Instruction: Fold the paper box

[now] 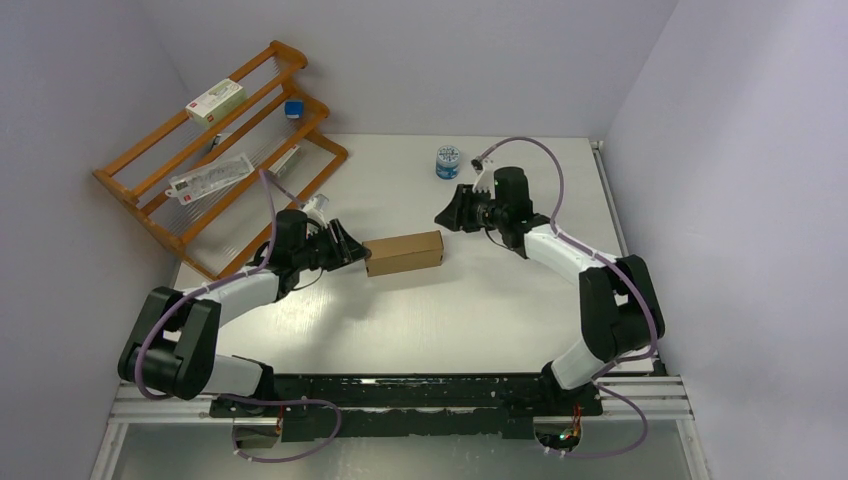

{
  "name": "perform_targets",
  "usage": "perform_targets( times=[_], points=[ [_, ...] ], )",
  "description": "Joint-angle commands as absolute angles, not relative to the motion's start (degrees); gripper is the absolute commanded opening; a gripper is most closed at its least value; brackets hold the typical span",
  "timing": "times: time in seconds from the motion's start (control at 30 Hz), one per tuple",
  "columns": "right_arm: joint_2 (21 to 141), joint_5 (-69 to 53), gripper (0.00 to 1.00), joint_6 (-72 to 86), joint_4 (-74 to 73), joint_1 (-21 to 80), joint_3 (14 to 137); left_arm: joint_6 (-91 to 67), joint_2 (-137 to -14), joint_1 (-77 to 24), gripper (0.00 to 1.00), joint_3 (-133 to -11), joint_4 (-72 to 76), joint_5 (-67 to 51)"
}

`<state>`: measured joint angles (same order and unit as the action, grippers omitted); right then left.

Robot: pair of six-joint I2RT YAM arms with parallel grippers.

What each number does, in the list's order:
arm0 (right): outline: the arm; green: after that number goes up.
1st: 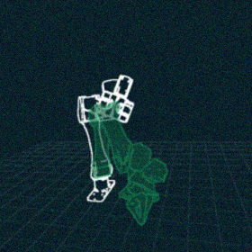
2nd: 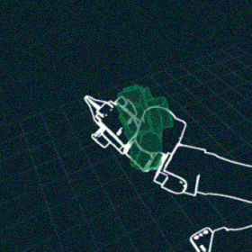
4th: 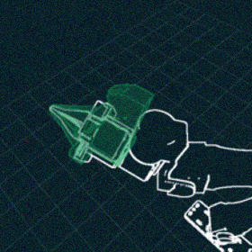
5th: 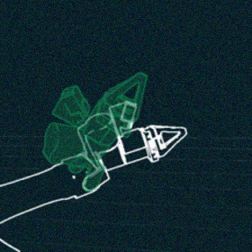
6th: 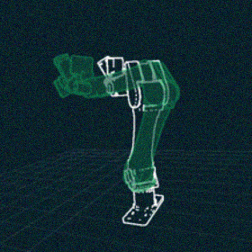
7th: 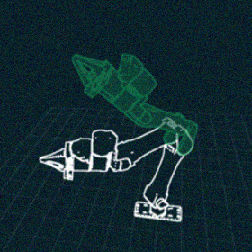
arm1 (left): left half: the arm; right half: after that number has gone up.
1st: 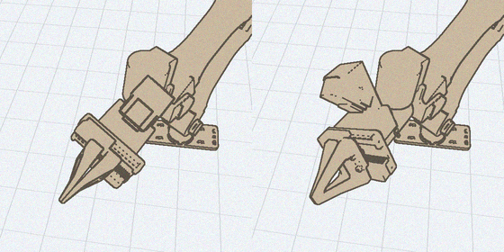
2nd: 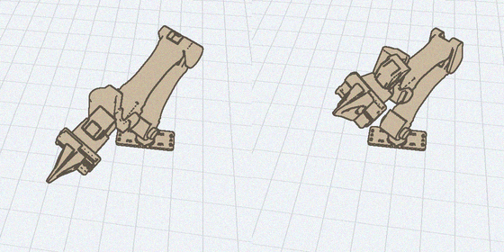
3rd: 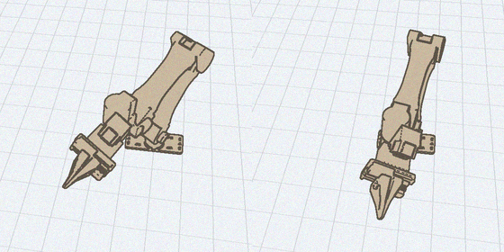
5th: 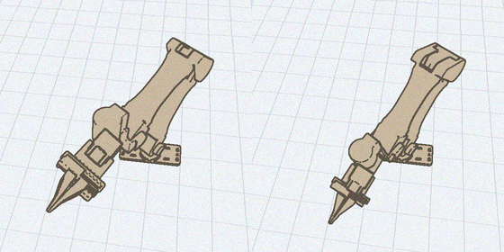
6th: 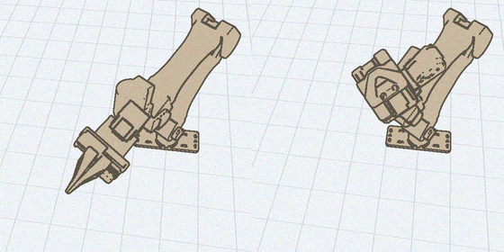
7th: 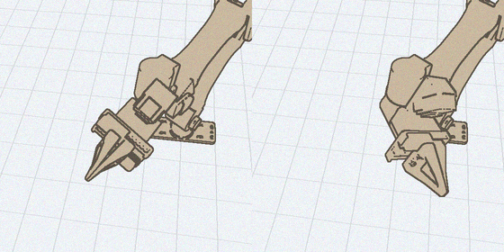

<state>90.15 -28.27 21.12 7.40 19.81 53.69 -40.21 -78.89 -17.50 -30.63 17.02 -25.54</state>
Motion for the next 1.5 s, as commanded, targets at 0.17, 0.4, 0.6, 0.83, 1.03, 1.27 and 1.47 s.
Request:
perform_targets(
  times=[0.17,0.4,0.6,0.83,1.03,1.27,1.47],
  points=[
    [92.0,-30.0,0.41,21.6,7.4,21.9,48.4,-38.6,-77.3,-17.8,0.44,-26.7,14.1,-26.3],
    [88.9,-31.0,0.36,22.3,12.0,22.9,41.0,-38.7,-76.6,-18.1,0.41,-24.3,15.6,-28.5],
    [86.1,-32.1,0.33,22.8,17.5,23.1,35.3,-39.5,-75.1,-19.2,0.4,-21.2,17.9,-29.1],
    [83.3,-31.7,0.32,23.4,24.1,23.4,29.4,-39.5,-73.0,-19.8,0.4,-17.3,22.1,-27.7],
    [82.3,-29.9,0.32,22.5,27.5,23.5,27.2,-39.5,-72.6,-19.9,0.42,-13.4,29.5,-25.1],
    [81.1,-24.2,0.38,23.1,20.3,23.5,32.3,-41.3,-66.7,-19.9,0.49,-16.2,25.1,-18.6],
    [85.2,-22.5,0.39,27.0,17.7,24.0,37.0,-39.6,-71.4,-19.8,0.5,-23.5,21.5,-15.8]
  ],
)
